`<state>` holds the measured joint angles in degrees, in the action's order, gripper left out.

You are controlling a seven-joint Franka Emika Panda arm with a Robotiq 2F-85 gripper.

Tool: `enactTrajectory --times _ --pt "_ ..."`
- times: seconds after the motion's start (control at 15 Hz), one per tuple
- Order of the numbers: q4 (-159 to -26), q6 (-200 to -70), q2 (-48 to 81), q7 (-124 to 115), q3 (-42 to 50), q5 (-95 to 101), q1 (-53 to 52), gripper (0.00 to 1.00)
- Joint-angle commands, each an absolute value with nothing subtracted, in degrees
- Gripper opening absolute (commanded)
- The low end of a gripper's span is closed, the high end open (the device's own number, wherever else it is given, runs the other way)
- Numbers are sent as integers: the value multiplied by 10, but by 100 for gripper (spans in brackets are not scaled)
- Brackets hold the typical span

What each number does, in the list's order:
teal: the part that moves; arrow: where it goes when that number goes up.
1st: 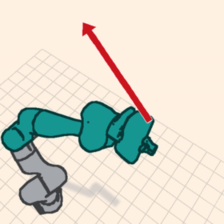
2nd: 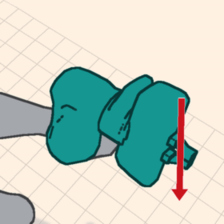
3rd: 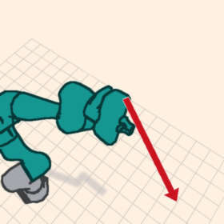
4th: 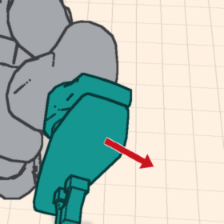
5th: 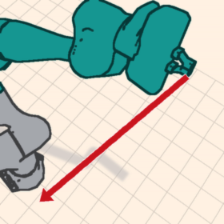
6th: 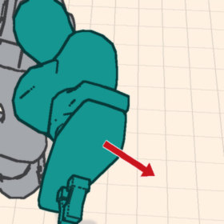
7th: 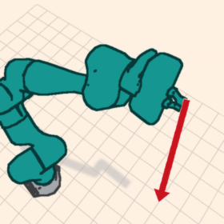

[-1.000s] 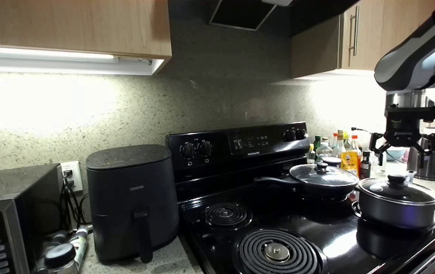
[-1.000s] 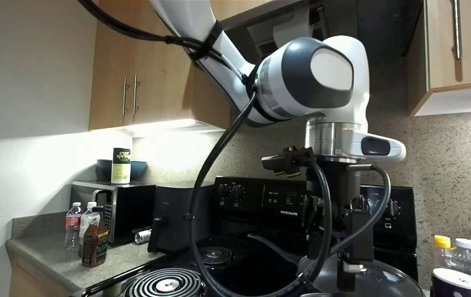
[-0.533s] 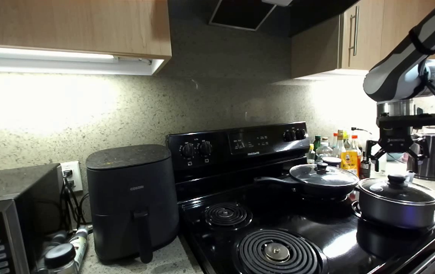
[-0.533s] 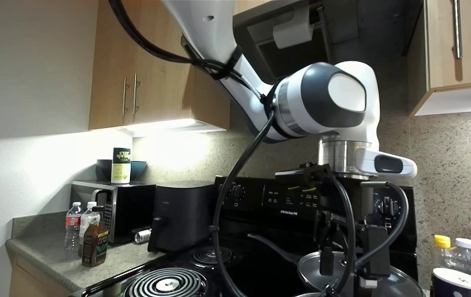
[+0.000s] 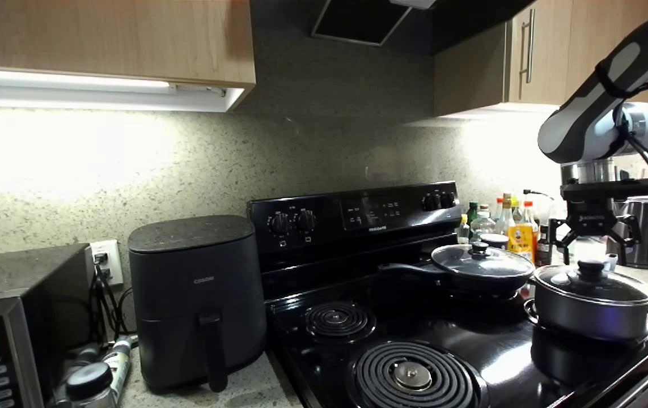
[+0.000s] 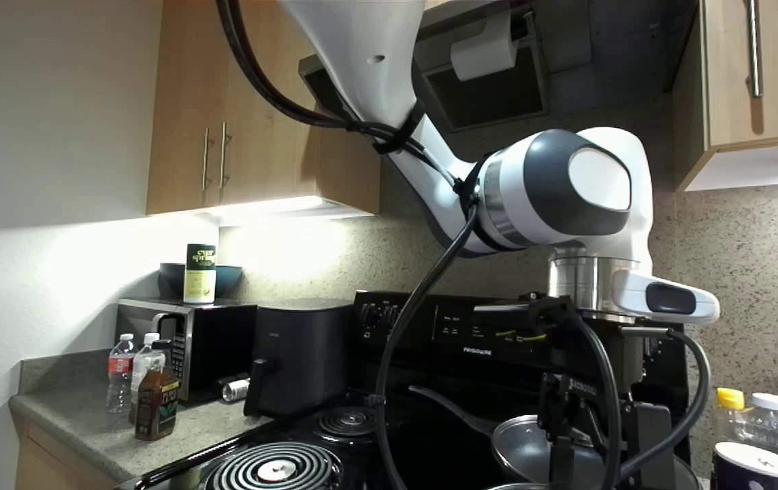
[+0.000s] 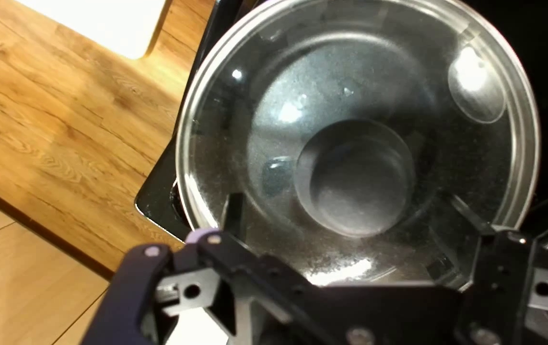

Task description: Uncover the pot on the stove and then move it to the plate on the back left

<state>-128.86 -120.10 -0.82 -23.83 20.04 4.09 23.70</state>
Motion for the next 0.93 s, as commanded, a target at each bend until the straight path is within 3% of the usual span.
enactTrajectory --times 0.0,0.33,0.6,0.67,0.73,0.87 --pt "-1277 -1183 -3 -233 207 32 231 71" --pt "-1271 -1166 -19 -229 204 24 226 37" --pt "-1266 -1140 -29 -227 200 33 216 34" --pt "-1264 -1136 -29 -226 200 32 214 71" --pt "-1262 -1130 -27 -225 200 29 213 72" --pt "-1255 -1115 -23 -224 200 26 211 83"
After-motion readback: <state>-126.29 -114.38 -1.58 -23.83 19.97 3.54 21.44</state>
